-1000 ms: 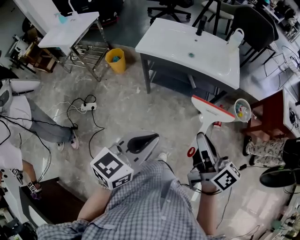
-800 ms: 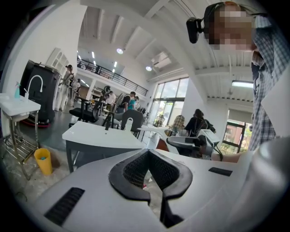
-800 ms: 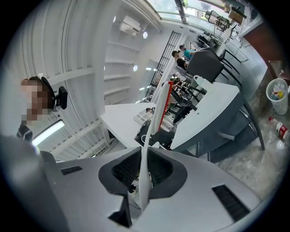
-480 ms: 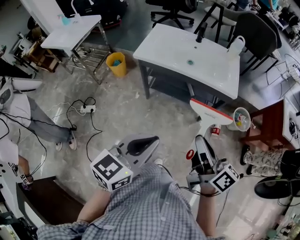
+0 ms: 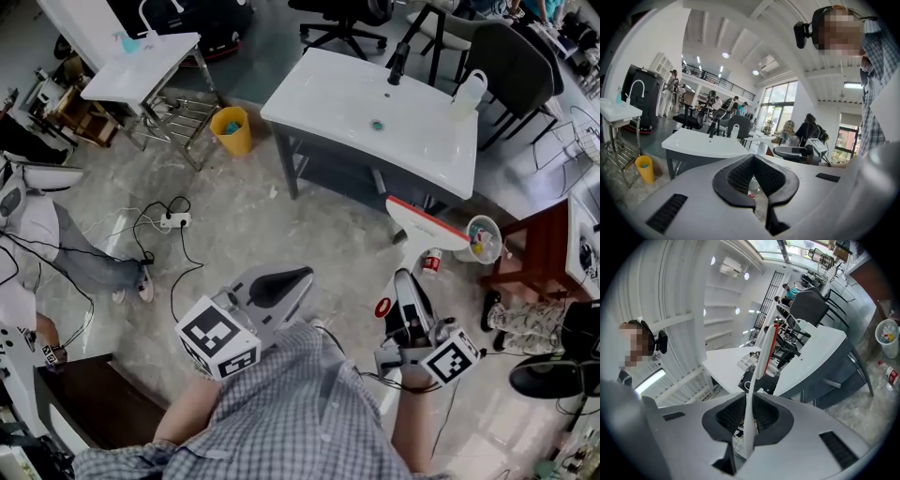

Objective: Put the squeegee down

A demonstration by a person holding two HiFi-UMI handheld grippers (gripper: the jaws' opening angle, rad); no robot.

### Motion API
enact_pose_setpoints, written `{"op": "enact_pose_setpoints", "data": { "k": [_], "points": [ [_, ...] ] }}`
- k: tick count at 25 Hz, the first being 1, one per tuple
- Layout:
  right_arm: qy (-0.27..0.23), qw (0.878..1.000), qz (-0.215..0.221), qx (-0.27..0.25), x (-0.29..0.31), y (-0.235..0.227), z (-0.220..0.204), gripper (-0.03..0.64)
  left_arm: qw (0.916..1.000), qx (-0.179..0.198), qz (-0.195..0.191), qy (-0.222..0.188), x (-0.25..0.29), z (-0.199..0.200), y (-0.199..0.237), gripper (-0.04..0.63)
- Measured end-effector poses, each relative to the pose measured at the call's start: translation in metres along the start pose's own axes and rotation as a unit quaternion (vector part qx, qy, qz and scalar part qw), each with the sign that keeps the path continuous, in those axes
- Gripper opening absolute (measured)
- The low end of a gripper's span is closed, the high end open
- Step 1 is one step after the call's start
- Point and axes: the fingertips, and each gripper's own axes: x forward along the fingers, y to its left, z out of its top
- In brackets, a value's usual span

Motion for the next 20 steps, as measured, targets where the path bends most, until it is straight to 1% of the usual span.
{"op": "enact_pose_setpoints", "data": {
  "k": [9, 16, 20],
  "points": [
    [-0.007, 1.0, -0.017, 0.001, 0.007, -0.011, 0.007, 0.038, 0.9998, 0.004, -0.02, 0.004, 0.02, 0.008, 0.011, 0.005],
    [-0.005, 1.0, -0.027, 0.0, 0.041, -0.02, 0.014, 0.038, 0.9992, 0.007, -0.037, 0.015, 0.043, 0.018, 0.039, 0.005],
    [-0.01, 0.999, -0.035, -0.003, 0.064, -0.031, 0.024, 0.038, 0.9983, 0.017, -0.052, 0.022, 0.061, 0.026, 0.059, 0.005]
  ]
}}
